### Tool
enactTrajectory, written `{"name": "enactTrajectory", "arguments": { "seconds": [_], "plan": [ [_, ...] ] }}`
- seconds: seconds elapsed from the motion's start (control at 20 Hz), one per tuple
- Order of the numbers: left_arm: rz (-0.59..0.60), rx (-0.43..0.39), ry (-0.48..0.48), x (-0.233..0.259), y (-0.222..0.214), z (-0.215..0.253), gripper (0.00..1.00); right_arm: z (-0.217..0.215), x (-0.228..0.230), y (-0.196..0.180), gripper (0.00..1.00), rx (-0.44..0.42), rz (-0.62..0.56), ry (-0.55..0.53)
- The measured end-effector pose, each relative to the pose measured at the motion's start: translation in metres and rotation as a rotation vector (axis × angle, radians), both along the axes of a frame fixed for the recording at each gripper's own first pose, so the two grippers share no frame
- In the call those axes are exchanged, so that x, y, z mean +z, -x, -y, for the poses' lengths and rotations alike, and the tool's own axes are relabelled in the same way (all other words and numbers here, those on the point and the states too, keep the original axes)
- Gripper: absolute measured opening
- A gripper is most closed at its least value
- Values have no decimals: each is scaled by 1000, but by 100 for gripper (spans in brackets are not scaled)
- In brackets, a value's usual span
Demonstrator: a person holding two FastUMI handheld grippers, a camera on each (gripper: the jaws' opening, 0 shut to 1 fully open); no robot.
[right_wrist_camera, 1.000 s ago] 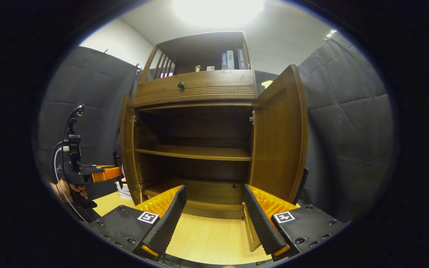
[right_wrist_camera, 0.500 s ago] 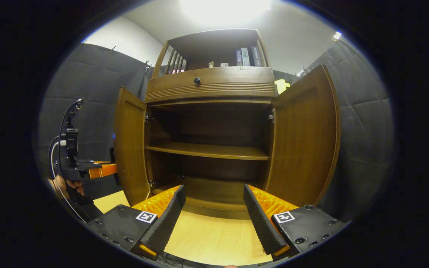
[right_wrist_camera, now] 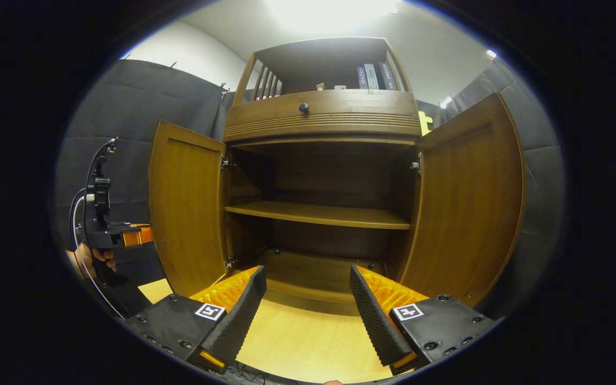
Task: Open the right door of the double-door shoe cabinet with the right hand, and open the left door with the left hand.
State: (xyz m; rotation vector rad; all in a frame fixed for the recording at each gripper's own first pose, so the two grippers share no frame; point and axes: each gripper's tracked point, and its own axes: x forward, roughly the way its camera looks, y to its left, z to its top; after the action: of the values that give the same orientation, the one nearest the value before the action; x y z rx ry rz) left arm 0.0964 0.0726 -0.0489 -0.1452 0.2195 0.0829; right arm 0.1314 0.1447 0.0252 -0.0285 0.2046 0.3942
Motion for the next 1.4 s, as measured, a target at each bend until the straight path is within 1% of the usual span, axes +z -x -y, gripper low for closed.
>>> {"name": "enactTrajectory", "arguments": {
  "seconds": [0.2,0.3,0.5,0.6,0.75,0.8,0.9,1.05,1.15,1.35,1.4],
  "plan": [
    [-3,-3,-12,0,3,-12,20,-13,0,-3,98,16,-1,-5],
    [1,-5,-32,-2,6,-16,19,-19,-1,-3,98,18,-5,-14],
    [-1,-1,-41,-7,13,-30,19,-27,-4,0,98,16,-8,-14],
    [-2,10,-35,-9,19,-43,19,-29,-5,2,98,8,-10,-16],
    [-5,56,-52,-9,30,-68,19,-30,-3,2,98,-9,-2,-33],
    [-4,60,-51,-7,34,-72,19,-29,-1,3,98,-12,2,-41],
    [1,63,-48,-2,42,-72,19,-27,4,5,98,-8,15,-46],
    [27,78,-83,17,52,-69,19,-12,13,4,98,-14,55,-27],
    [36,86,-84,27,65,-63,19,-2,15,7,98,-15,45,-45],
    [49,86,-83,46,95,-38,20,29,26,21,96,-46,83,-31],
    [49,83,-81,48,103,-31,18,34,25,25,99,-49,80,-32]
  ]
}}
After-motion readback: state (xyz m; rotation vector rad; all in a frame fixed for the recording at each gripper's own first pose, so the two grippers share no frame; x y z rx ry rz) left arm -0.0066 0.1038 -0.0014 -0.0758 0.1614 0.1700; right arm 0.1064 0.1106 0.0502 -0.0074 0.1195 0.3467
